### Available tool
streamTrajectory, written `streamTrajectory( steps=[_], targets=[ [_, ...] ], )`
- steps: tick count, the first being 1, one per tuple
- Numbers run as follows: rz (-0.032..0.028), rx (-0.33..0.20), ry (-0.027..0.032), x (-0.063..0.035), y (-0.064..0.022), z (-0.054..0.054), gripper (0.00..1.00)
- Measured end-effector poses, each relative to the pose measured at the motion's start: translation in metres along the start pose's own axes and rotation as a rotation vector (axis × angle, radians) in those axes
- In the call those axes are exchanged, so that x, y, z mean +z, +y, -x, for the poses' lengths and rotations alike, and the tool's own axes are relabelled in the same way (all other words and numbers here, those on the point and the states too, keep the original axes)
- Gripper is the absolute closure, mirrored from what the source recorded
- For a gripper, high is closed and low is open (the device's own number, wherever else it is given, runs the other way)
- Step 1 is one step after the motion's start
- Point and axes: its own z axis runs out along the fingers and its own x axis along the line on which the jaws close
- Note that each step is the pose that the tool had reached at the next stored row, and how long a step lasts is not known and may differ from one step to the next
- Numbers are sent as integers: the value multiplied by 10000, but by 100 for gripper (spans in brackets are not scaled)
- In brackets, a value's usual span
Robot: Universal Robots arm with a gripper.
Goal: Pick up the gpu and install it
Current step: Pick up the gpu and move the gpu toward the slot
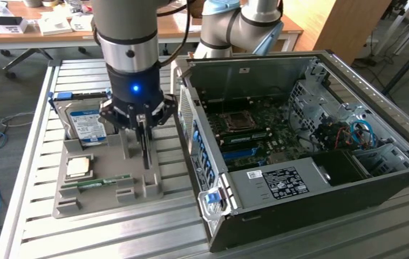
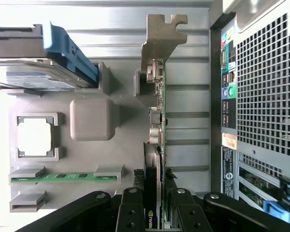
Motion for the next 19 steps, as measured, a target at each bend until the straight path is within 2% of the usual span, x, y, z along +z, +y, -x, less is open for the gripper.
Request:
streamTrajectory(
  steps=[7,19],
  targets=[
    [0,0,0,-221,8,5,73],
    [0,0,1,-672,26,16,73]
  ],
)
